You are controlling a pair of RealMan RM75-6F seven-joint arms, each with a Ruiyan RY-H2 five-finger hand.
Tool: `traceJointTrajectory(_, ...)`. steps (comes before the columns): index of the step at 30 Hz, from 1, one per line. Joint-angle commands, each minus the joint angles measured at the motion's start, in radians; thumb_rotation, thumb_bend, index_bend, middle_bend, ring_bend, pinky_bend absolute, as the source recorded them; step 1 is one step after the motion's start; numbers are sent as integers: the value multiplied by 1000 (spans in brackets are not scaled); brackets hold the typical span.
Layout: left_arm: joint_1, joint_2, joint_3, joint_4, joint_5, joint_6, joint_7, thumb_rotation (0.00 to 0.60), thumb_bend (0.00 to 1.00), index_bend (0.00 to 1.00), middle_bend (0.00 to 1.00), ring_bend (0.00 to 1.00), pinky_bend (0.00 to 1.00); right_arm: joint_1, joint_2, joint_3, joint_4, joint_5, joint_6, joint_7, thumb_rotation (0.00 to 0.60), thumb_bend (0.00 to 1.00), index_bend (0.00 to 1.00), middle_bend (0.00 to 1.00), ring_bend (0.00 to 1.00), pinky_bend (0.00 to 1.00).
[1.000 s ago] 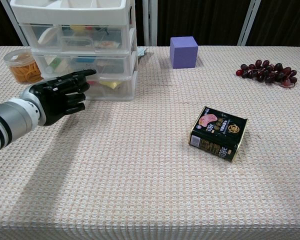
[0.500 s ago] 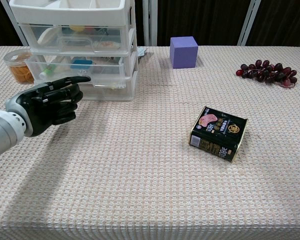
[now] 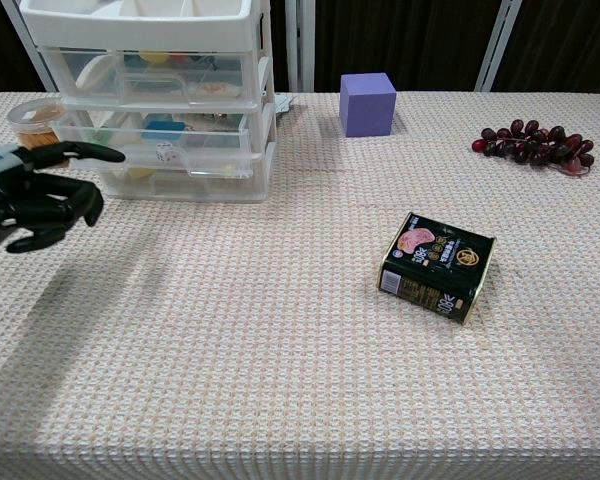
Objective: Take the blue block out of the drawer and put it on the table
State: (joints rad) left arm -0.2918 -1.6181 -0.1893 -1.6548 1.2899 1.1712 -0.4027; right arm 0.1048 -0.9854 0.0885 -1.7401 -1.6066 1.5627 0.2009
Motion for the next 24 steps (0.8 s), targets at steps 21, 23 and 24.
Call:
traceJointTrajectory(21,-178,127,-10,92,41,-103,418,600,525,308,745,915,1000,-3,-8,-2,26,15,-6,23,600,225,0,62,0,0)
traceJointTrajectory(23,-180,136,-5,83,51,-98,415,600,524,359,752,916,1000,-3,-9,-3,26,15,-7,23,600,225,0,62,0,0)
traceJointTrajectory(24,-180,144,0,73,58,-96,412,600,523,386,755,916,1000,-4,-9,-4,27,15,-7,23,600,225,0,62,0,0)
